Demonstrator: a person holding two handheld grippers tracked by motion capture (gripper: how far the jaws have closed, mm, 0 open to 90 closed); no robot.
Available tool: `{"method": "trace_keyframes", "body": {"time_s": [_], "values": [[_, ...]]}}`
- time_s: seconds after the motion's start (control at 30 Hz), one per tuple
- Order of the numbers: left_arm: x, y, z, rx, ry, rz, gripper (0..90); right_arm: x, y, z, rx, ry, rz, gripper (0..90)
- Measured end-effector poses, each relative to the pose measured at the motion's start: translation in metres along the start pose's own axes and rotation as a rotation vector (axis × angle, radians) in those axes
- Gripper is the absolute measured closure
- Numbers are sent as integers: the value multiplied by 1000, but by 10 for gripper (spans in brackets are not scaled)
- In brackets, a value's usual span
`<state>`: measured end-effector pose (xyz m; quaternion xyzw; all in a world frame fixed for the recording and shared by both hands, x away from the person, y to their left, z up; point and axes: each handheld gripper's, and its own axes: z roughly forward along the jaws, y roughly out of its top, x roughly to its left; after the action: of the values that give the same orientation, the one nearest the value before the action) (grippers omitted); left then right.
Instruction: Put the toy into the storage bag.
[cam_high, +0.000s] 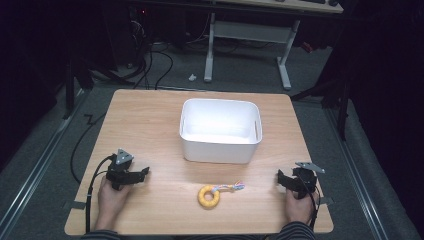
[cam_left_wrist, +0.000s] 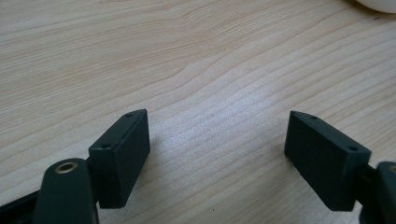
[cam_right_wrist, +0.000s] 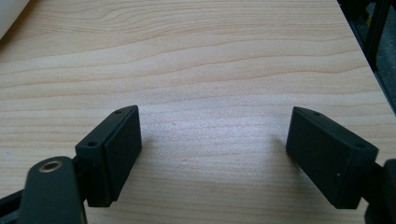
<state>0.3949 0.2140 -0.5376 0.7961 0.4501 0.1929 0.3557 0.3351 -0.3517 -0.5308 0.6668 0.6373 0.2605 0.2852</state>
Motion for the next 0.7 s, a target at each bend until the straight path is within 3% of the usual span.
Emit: {"method": "trace_keyframes", "body": {"time_s": [0.43,0.7], "values": [[0,0,0,0,1,-2,226,1,0,0,1,-4,2,176],[1,1,0,2,1,-1,225,3,-1,-1,2,29,-28,169]]}}
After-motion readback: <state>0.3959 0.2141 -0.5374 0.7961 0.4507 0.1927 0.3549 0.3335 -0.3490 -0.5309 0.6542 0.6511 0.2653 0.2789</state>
